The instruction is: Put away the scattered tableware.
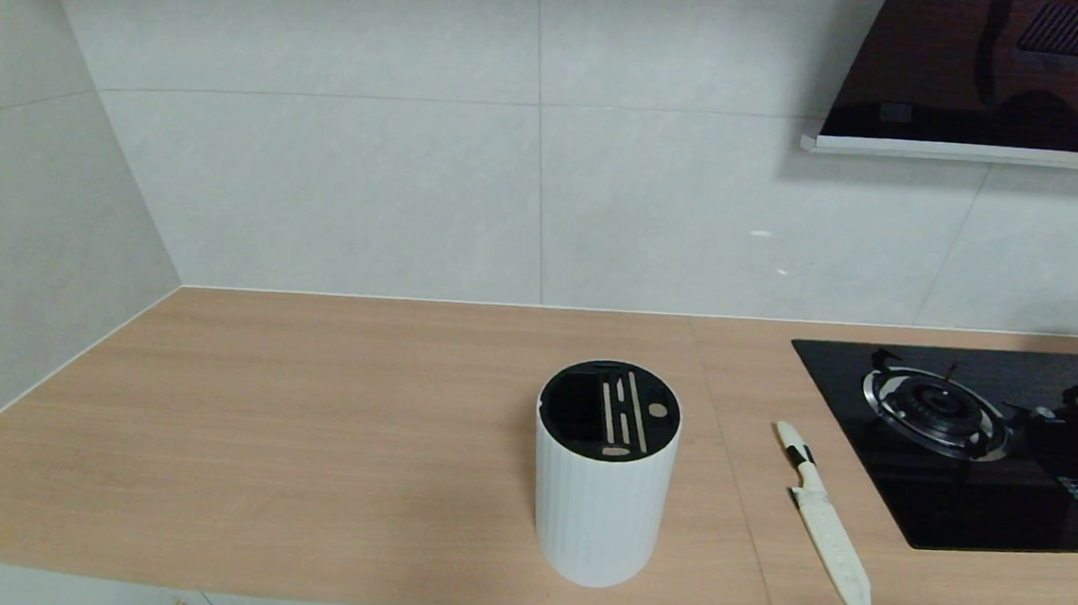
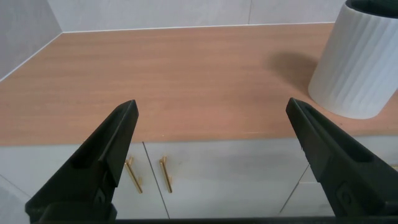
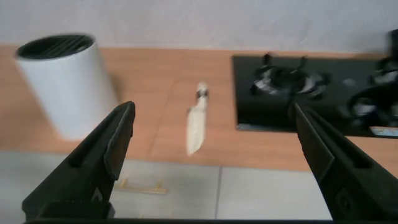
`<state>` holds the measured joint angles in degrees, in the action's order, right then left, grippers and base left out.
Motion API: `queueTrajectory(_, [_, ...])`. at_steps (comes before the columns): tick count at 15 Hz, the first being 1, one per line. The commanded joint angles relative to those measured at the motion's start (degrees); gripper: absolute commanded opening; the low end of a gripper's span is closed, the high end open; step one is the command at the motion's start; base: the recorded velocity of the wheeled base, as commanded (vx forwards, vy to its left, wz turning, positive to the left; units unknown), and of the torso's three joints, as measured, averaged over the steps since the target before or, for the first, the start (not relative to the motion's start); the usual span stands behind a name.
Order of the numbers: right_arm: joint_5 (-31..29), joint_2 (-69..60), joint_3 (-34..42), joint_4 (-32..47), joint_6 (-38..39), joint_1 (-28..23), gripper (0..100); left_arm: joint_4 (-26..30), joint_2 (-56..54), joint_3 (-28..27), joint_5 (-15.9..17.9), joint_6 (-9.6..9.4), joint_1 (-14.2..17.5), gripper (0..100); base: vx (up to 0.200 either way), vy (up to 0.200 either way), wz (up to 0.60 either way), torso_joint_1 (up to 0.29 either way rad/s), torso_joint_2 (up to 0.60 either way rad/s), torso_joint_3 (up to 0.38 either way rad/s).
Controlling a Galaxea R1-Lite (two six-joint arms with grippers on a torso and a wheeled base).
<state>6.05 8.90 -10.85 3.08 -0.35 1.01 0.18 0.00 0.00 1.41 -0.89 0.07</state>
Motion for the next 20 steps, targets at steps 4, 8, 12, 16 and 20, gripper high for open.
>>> queueTrajectory(4, [3.6,38.6,-10.6,-3.3,0.0,0.9,100,0.0,0.0,0.0,0.0,0.01,0.0,100,0.0,0.0,0.0,0.0,0.0,0.0])
queueTrajectory(8, [2.7,64.9,-12.7,-23.5,0.7,6.0,100,0.0,0.0,0.0,0.0,0.01,0.0,100,0.0,0.0,0.0,0.0,0.0,0.0])
queueTrajectory(12, [-6.7,82.8,-14.7,-38.6,0.7,8.7,100,0.0,0.0,0.0,0.0,0.1,0.0,100,0.0,0.0,0.0,0.0,0.0,0.0])
queueTrajectory(16, [-8.1,92.5,-18.8,-41.1,0.7,9.3,100,0.0,0.0,0.0,0.0,0.1,0.0,100,0.0,0.0,0.0,0.0,0.0,0.0])
queueTrajectory(20, [-8.2,101.3,-19.9,-45.4,0.5,9.9,100,0.0,0.0,0.0,0.0,0.1,0.0,100,0.0,0.0,0.0,0.0,0.0,0.0])
